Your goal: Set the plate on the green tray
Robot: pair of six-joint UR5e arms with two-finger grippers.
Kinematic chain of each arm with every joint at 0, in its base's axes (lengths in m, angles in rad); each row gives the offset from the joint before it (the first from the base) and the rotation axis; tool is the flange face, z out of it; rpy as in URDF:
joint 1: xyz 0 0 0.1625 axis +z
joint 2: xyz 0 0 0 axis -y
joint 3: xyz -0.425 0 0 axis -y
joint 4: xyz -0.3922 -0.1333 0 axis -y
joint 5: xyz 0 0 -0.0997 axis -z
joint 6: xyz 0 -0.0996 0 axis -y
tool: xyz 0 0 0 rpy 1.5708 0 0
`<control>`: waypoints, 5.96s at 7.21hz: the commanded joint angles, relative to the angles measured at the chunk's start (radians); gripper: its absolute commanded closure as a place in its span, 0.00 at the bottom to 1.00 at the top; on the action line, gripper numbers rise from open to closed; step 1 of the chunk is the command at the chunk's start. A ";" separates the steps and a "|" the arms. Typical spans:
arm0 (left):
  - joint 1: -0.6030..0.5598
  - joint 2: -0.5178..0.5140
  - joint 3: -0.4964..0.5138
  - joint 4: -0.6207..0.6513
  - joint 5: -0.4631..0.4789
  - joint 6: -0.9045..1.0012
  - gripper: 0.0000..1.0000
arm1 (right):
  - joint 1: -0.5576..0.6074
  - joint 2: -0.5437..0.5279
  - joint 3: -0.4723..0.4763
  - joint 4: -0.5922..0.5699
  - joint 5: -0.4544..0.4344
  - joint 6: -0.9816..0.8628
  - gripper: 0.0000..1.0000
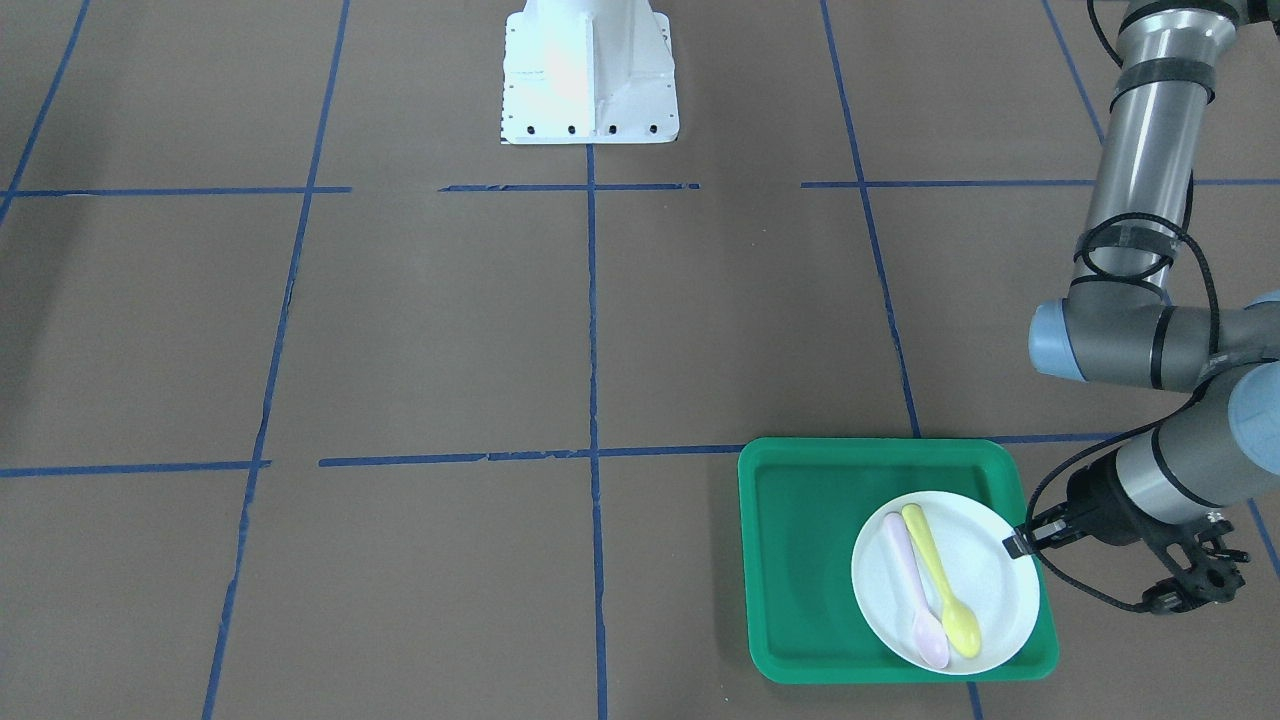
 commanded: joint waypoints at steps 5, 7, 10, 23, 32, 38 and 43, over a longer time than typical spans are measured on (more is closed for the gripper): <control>-0.012 0.186 -0.233 -0.102 -0.006 0.000 0.01 | 0.000 0.000 0.000 0.000 0.001 0.000 0.00; -0.086 0.329 -0.394 -0.096 -0.105 0.082 0.01 | 0.000 0.000 0.000 0.000 0.001 0.000 0.00; -0.202 0.572 -0.620 -0.089 -0.135 0.254 0.01 | 0.000 0.000 0.000 0.000 0.001 0.000 0.00; -0.488 0.914 -0.890 0.435 0.030 0.744 0.00 | 0.000 0.000 0.000 0.000 -0.001 0.000 0.00; -0.485 0.888 -0.757 0.284 0.026 0.794 0.00 | 0.000 0.000 0.000 0.000 0.001 0.000 0.00; -0.447 0.853 -0.728 0.375 -0.192 0.885 0.00 | 0.000 0.000 0.000 0.000 0.001 0.000 0.00; -0.394 0.810 -0.796 0.515 -0.008 0.896 0.00 | 0.000 0.000 0.000 0.000 0.001 0.000 0.00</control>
